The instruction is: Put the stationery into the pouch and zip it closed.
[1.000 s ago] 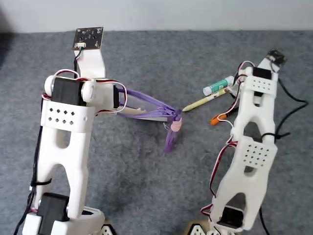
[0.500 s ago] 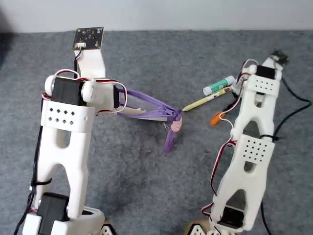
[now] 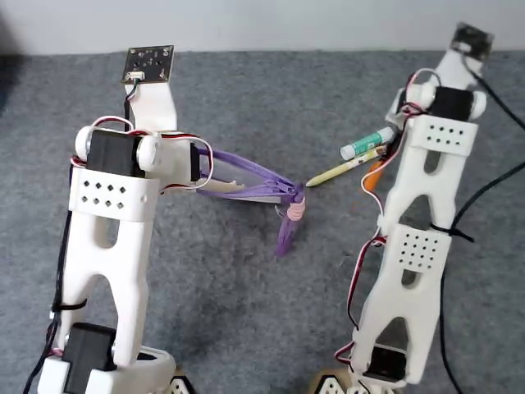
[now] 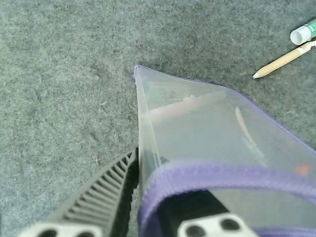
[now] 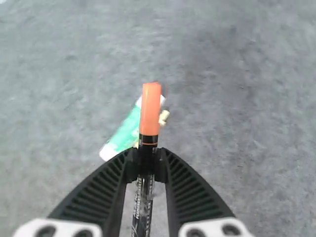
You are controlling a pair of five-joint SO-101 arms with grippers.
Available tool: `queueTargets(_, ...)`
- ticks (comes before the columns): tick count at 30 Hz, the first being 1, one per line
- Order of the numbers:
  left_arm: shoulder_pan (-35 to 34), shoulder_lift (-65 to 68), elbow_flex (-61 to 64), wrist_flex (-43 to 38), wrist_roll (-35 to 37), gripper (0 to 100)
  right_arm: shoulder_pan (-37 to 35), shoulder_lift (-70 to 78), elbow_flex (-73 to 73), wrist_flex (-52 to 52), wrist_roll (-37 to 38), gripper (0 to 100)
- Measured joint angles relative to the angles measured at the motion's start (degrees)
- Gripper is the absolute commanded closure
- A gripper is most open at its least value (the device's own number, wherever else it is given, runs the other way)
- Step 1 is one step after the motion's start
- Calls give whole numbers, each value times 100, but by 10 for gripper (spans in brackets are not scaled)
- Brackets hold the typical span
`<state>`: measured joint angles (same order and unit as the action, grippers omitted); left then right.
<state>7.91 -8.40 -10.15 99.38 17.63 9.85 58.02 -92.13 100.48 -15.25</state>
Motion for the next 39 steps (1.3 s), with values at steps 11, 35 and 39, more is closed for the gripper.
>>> queueTargets(11,0,0,0,0,0,988,-853,-3437,3156,0,35,991)
queueTargets(35,0,0,0,0,0,988,-3930,-9222,7138,-1090,-220,991)
queueTargets(39,0,0,0,0,0,988,-3956,-9679,8097,-2347,-299,991)
